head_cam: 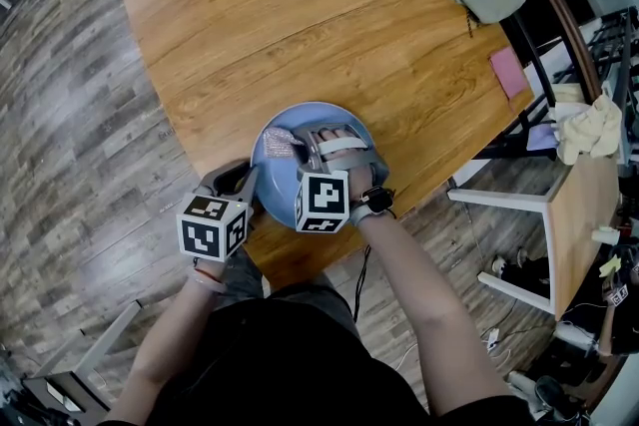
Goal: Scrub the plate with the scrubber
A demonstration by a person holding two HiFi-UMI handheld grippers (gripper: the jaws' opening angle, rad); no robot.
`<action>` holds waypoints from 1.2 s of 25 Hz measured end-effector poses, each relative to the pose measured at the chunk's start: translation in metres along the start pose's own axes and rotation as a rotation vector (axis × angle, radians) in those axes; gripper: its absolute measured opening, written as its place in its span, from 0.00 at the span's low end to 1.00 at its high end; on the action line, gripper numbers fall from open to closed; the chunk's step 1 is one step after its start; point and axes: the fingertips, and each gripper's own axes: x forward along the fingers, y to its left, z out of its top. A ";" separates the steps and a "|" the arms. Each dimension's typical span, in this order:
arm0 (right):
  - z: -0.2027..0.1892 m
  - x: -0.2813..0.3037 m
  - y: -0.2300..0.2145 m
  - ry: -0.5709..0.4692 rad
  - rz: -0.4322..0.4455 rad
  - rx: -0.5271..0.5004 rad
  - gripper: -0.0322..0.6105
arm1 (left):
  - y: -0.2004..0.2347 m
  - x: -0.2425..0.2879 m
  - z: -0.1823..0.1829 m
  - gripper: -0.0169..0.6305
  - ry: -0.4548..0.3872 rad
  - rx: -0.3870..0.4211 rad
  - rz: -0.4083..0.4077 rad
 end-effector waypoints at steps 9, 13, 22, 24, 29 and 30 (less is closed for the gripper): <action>0.016 -0.023 0.039 -0.135 0.118 -0.049 0.13 | 0.001 0.001 0.000 0.09 -0.008 -0.008 0.016; 0.015 -0.036 0.059 -0.171 0.177 -0.041 0.13 | 0.002 0.001 0.000 0.09 -0.008 -0.011 0.022; -0.006 -0.062 0.089 -0.175 0.281 0.073 0.13 | 0.003 0.001 0.001 0.09 -0.012 -0.005 0.036; -0.010 -0.064 0.092 -0.160 0.301 0.089 0.13 | 0.003 0.002 0.002 0.09 -0.014 -0.002 0.038; -0.018 -0.065 0.095 -0.069 0.338 0.049 0.14 | 0.004 0.001 0.001 0.09 0.001 0.028 0.041; -0.020 -0.066 0.094 -0.048 0.344 0.041 0.14 | 0.004 0.001 0.001 0.09 0.007 0.037 0.034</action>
